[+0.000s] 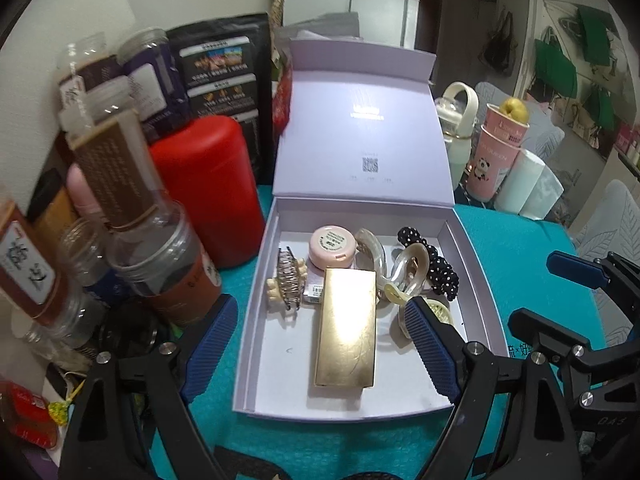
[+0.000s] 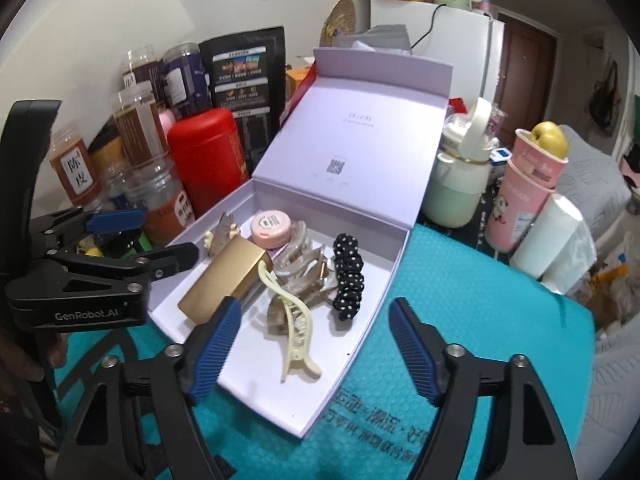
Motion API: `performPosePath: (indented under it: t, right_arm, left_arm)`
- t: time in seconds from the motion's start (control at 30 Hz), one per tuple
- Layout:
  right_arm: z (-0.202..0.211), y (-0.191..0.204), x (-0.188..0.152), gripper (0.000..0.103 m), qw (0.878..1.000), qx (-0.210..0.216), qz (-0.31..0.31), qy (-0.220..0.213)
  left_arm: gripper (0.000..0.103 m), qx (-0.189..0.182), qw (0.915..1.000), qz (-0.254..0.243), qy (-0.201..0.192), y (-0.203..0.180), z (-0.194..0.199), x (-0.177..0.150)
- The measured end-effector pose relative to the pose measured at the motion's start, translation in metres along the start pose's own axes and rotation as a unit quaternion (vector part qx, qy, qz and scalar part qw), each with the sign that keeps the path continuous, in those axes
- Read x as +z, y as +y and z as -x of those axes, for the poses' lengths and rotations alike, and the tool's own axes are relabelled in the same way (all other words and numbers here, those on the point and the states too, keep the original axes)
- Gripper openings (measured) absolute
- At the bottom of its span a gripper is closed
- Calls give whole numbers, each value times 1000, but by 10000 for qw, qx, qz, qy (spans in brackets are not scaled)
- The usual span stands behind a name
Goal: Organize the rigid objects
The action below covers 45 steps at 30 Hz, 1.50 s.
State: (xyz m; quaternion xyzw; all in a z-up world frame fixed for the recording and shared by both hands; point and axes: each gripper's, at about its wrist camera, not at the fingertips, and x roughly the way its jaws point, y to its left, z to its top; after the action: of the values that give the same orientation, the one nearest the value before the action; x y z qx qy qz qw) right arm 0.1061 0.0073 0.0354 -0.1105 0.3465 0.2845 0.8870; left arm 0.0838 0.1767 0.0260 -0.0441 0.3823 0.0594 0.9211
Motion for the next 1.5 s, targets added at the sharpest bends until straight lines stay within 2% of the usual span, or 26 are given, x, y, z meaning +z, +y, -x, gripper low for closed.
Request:
performPosePath:
  t: [0.33,0.4,0.47,0.67,1.13,1.5]
  right_arm:
    - [44,10,1,79,9997,-63,-54,-228]
    - [52,12,-1,81,9996,-82,-54,-274]
    - [57,14,-3,84,9996,-86,-28,-282]
    - [72,19,-19,84,9994,-101,-144,-312]
    - [84,28,-52,87,9979,-364,-514,-165]
    - [86,38,-67,87,9981,-332,-516,-47]
  left_arm:
    - [86,110,9997,-13,-234,-2,48,-6]
    - [86,231,9992,-51,-330,-4,58,-7]
    - [86,306,9987,-29,-416,-4,68,-9]
    - [86,435,9978,-87,-493,-7,86,-20]
    - [86,488,9986,73,-185,-9,96,-61]
    - [86,410,9991,142,14,-10,93,-74]
